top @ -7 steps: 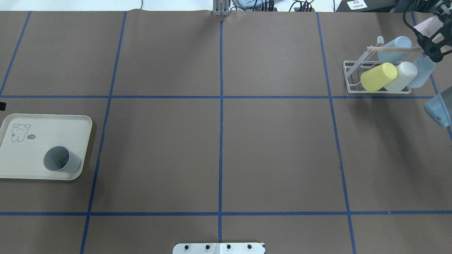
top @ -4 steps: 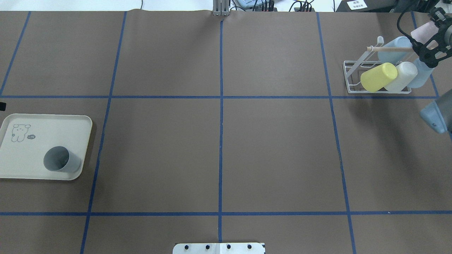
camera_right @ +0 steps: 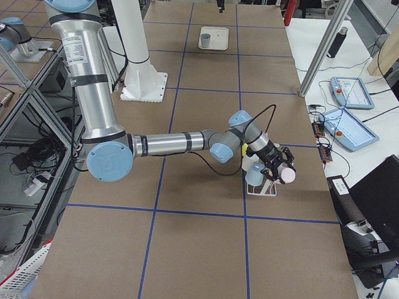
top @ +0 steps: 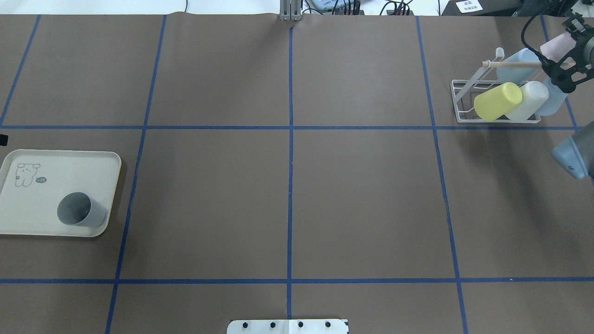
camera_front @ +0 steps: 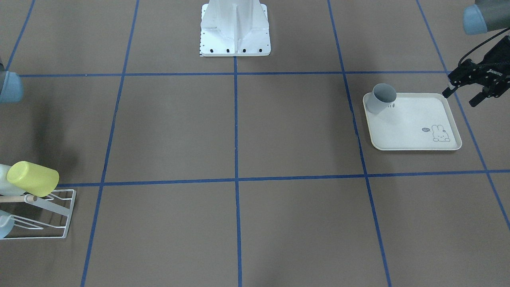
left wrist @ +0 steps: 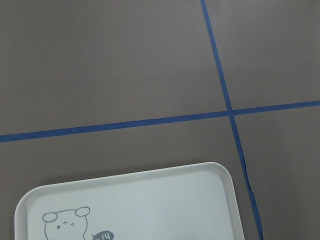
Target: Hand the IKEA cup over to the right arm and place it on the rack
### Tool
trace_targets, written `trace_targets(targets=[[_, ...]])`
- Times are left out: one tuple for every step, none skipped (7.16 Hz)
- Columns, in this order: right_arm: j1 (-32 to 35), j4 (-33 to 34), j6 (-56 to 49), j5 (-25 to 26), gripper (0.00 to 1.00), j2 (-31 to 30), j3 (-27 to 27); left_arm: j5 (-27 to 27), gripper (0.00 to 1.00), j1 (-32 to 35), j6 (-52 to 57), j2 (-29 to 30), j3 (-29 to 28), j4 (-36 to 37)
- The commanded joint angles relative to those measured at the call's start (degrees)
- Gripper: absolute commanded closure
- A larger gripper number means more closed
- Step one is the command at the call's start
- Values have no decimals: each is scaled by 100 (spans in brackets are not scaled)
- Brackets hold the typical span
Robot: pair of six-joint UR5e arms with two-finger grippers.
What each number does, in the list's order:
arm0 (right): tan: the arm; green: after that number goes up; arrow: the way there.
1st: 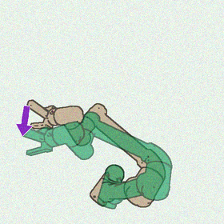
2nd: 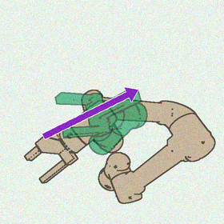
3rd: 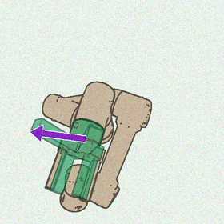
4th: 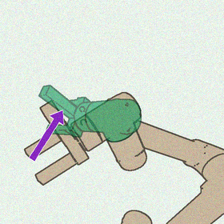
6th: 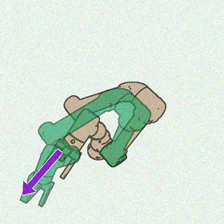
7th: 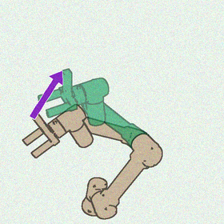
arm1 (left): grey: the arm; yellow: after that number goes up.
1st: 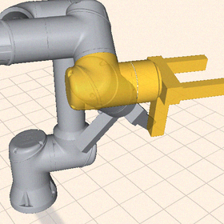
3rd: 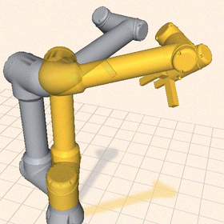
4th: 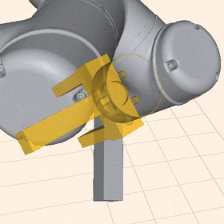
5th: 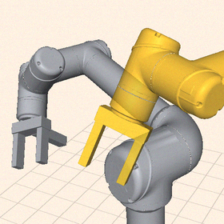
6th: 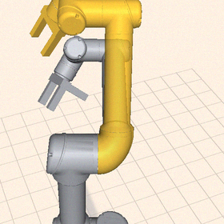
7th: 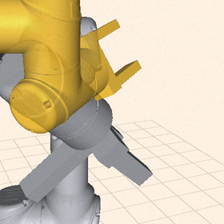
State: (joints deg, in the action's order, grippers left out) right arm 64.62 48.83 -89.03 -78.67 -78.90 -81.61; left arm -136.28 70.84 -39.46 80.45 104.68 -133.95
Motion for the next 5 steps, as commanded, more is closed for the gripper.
trace_targets(targets=[[-98, 4, -9, 0, 17, 15, 4, 5, 0, 0, 0, 6, 0, 0], [-116, 4, -18, -17, 4, 24, -4, 5, 0, 0, 0, -2, 0, 0], [-117, -5, -18, -17, 3, 24, -5, 5, 0, 0, 0, -3, -9, 0], [-117, -5, -18, -17, 3, 24, 4, -3, 0, 0, 0, -3, 0, 0], [-117, -13, -26, -17, 3, 33, -4, -3, 0, 0, 0, -3, 0, 0]])
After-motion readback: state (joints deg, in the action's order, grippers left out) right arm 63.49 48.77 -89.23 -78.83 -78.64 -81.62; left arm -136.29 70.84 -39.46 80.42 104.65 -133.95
